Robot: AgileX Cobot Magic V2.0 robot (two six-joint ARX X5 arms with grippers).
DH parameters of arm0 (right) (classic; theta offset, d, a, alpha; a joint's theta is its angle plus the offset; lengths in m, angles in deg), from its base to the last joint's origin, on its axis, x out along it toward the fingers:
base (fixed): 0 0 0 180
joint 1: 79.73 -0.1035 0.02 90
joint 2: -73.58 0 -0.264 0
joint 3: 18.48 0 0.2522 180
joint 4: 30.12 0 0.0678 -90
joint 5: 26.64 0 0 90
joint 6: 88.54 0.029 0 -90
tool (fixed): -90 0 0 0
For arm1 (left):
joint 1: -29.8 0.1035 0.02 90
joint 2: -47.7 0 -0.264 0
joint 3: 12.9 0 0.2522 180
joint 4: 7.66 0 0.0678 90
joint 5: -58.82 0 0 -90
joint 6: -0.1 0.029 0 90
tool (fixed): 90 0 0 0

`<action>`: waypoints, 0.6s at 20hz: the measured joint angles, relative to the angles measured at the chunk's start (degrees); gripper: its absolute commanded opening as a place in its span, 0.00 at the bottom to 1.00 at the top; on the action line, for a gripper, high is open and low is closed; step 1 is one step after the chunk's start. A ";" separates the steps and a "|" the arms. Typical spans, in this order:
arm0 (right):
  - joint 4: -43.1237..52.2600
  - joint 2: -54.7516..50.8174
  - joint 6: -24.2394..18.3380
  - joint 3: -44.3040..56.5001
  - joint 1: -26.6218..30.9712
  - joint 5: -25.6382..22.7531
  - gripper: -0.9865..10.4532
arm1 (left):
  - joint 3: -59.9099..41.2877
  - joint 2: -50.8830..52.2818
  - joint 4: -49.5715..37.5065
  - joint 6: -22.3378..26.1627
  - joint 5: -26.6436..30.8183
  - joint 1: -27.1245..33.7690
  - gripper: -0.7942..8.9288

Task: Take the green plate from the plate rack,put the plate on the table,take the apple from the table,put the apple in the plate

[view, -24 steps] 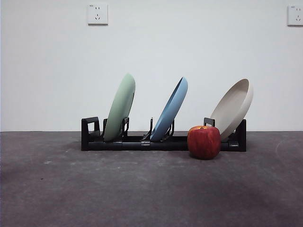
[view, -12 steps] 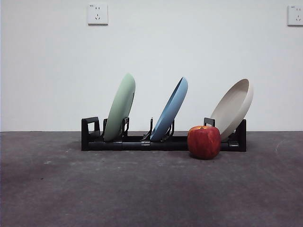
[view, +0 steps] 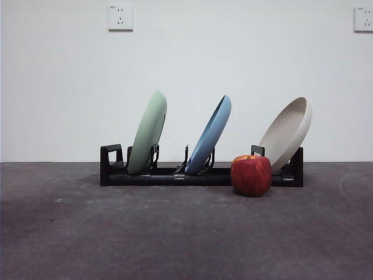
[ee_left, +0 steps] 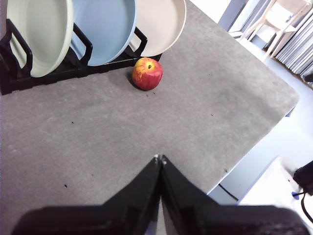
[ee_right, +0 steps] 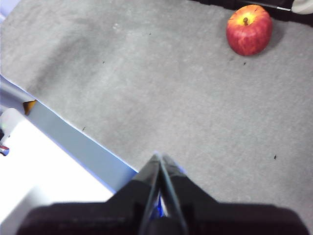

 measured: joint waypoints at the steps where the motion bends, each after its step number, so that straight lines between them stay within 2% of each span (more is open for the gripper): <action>1: 0.04 0.00 -0.04 -0.04 0.00 -0.02 0.12 | -0.02 0.00 0.00 0.26 0.11 0.00 0.09; 2: 0.17 0.00 -0.04 -0.04 0.00 -0.02 0.21 | -0.02 -0.02 0.00 0.42 0.13 0.00 0.17; 3: 0.33 0.02 -0.02 -0.04 0.00 -0.02 0.36 | -0.02 -0.07 0.00 0.42 0.17 0.00 0.34; 4: 0.39 0.02 0.02 -0.04 0.00 -0.02 0.51 | -0.02 -0.09 0.00 0.42 0.26 0.00 0.56; 5: 0.50 0.02 0.17 -0.04 0.00 -0.02 0.64 | -0.02 -0.07 0.00 0.42 0.33 0.00 0.69; 6: 0.61 0.02 0.42 -0.04 0.00 -0.02 0.67 | -0.02 -0.07 0.00 0.42 0.33 0.00 0.70; 12: 0.68 0.07 1.11 -0.04 0.00 -0.02 0.66 | -0.02 -0.07 -2.71 0.15 0.35 0.00 0.70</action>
